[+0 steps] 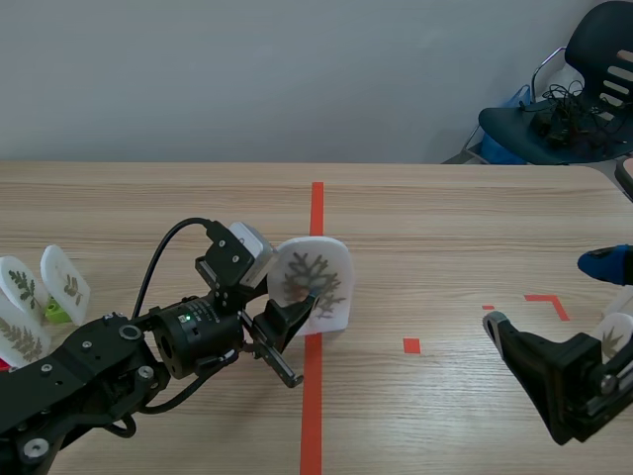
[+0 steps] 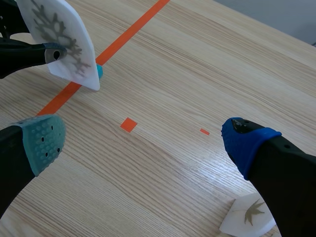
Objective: Do the leaf sorting experiment
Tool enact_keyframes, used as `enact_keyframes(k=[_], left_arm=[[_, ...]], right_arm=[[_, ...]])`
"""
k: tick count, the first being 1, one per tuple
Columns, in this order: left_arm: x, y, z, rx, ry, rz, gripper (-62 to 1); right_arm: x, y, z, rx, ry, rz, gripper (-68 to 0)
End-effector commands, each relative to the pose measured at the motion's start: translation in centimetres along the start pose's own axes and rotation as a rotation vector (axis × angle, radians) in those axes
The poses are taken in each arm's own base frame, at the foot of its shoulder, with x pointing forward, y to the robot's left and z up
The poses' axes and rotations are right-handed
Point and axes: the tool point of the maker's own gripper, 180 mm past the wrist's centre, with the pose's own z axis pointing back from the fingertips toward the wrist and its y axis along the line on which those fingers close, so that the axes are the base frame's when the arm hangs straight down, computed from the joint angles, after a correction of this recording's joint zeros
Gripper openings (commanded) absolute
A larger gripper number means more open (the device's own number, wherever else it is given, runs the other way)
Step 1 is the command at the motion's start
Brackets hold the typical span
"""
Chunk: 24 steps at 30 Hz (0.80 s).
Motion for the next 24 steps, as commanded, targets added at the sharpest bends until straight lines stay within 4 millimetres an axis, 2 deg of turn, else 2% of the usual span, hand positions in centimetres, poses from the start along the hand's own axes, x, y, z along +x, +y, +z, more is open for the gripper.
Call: enact_keyframes(k=[1,10,18,24], left_arm=[[1.1,0.3,-0.2,0.009,-0.039,0.003,-43.8],[1.3,0.2,-0.2,0.007,-0.045,0.011,-53.9],[3.5,-0.5,0.6,-0.056,-0.071,0.034,-53.9],[4.9,-0.4,3.2,-0.032,-0.058,-0.009,-53.9]], right_arm=[[1.2,0.0,-0.2,0.0,-0.039,0.005,0.4],[1.2,0.0,-0.2,0.0,-0.039,0.005,0.4],[1.2,0.0,-0.2,0.0,-0.039,0.005,0.4],[1.2,0.0,-0.2,0.0,-0.039,0.005,0.4]])
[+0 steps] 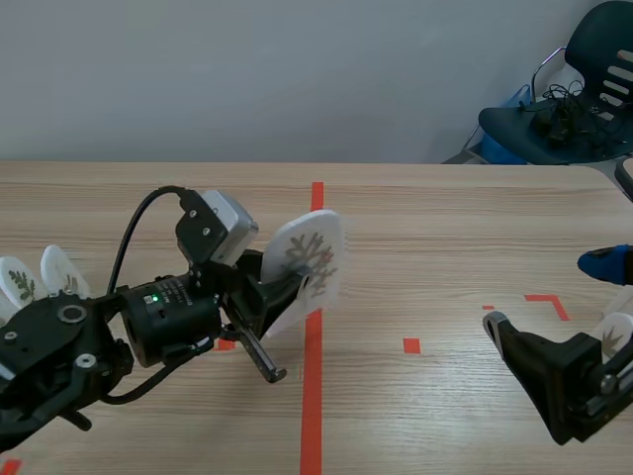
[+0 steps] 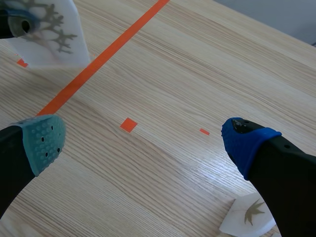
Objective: Do the leaf sorting experiment
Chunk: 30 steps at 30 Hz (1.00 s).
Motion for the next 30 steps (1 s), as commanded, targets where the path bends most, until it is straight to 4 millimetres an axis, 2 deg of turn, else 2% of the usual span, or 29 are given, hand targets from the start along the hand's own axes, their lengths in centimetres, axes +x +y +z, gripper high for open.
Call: enact_keyframes(k=[1,11,14,21,30], left_arm=[[0.9,0.4,1.2,0.028,-0.028,0.014,-53.9],[2.9,2.8,8.1,0.229,-0.071,0.14,-53.9],[3.0,3.6,10.1,0.291,-0.06,0.134,-53.9],[1.3,6.5,14.6,0.488,-0.001,0.146,-53.9],[-1.3,8.4,16.4,0.635,0.018,0.229,-53.9]], right_arm=[[1.2,0.0,-0.2,0.0,-0.039,0.006,0.4],[1.2,0.0,-0.2,0.0,-0.039,0.006,0.4],[1.2,0.0,-0.2,0.0,-0.039,0.006,0.4],[1.2,0.0,-0.2,0.0,-0.039,0.006,0.4],[1.2,0.0,-0.2,0.0,-0.039,0.006,0.4]])
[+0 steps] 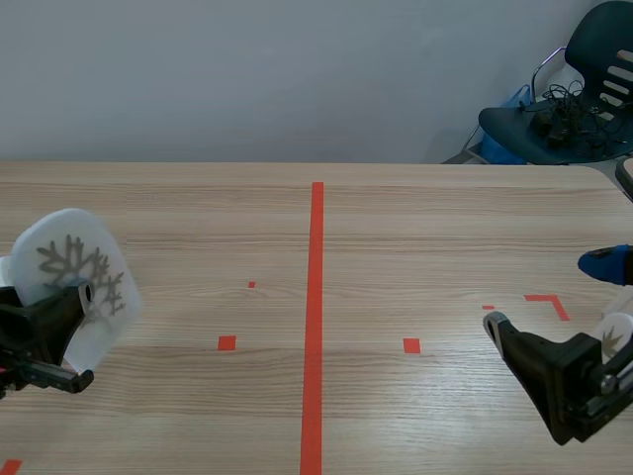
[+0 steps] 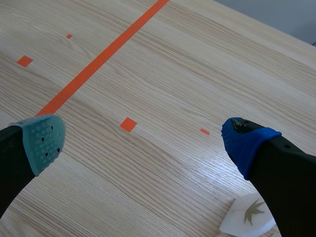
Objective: Do the leaf sorting experiment
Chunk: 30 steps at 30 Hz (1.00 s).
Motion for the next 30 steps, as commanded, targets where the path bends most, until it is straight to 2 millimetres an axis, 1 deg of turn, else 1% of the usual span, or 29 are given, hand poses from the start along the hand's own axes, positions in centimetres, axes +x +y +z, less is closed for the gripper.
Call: enact_keyframes(k=[1,9,14,18,19,22,26,27,30], left_arm=[[0.6,0.3,-0.6,0.023,-0.044,0.027,-53.9],[-2.5,2.6,-1.9,0.118,-0.005,0.092,-53.9],[-3.5,4.4,-2.5,0.199,0.0,0.095,-53.9],[-3.9,4.7,-2.6,0.206,0.008,0.098,-53.8],[-4.0,4.7,-2.6,0.206,0.009,0.098,-53.0],[-3.9,4.7,-2.6,0.202,0.008,0.1,-46.4],[-3.0,4.7,-2.6,0.202,-0.037,0.095,-33.7],[-2.6,4.6,-2.7,0.198,-0.048,0.093,-31.9],[-1.0,4.0,-2.9,0.177,-0.089,0.084,-31.4]], right_arm=[[1.2,0.0,-0.2,0.0,-0.04,0.006,0.4],[1.2,0.0,-0.2,0.0,-0.039,0.006,0.4],[1.2,0.0,-0.2,0.0,-0.04,0.006,0.4],[1.2,0.0,-0.2,0.0,-0.037,0.006,0.4],[1.2,0.0,-0.2,0.0,-0.037,0.006,0.4],[1.2,0.0,-0.2,0.0,-0.037,0.006,0.4],[1.2,0.0,-0.2,0.0,-0.037,0.006,0.4],[1.2,0.0,-0.2,0.0,-0.037,0.006,0.4],[1.2,0.0,-0.2,0.0,-0.036,0.006,0.4]])
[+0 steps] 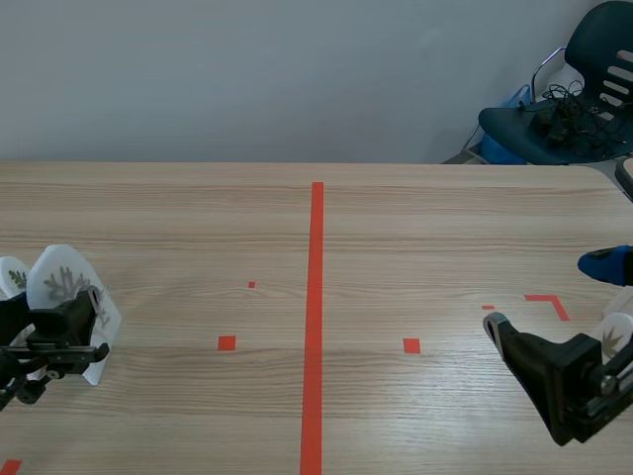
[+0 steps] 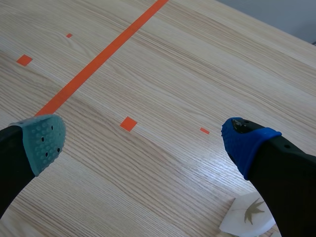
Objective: Do the leaf sorting experiment
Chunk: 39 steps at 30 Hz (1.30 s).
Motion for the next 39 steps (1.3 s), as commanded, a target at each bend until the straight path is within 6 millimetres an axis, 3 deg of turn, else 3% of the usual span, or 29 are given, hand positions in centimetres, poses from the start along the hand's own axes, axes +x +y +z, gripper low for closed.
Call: enact_keyframes(k=[1,13,16,19,23,30,33,39], left_arm=[[2.8,-0.9,-0.3,-0.028,-0.079,-0.01,-31.4],[14.0,-4.1,-0.3,-0.145,-0.282,-0.143,-31.0],[15.2,-6.9,0.7,-0.279,-0.281,-0.188,-23.8],[15.3,-11.0,3.1,-0.497,-0.273,-0.204,-7.8],[14.6,-14.7,6.4,-0.691,-0.239,-0.154,1.4],[12.0,-16.5,9.1,-0.77,-0.121,-0.044,1.4],[10.9,-16.6,9.4,-0.769,-0.07,-0.037,1.4],[10.9,-16.3,9.2,-0.744,-0.055,0.001,1.4]], right_arm=[[1.2,0.0,-0.2,0.0,-0.039,0.006,0.4],[1.2,0.0,-0.2,0.0,-0.041,0.005,0.4],[1.3,0.0,-0.2,0.0,-0.045,0.002,0.4],[1.9,-0.2,-0.3,-0.002,-0.071,-0.015,0.4],[2.2,-0.5,-0.5,-0.007,-0.073,-0.007,0.4],[3.3,-0.3,-0.6,0.002,-0.086,0.011,0.4],[4.8,0.3,-0.6,0.015,-0.101,0.037,0.4],[6.5,0.3,0.0,-0.002,-0.059,0.097,0.4]])
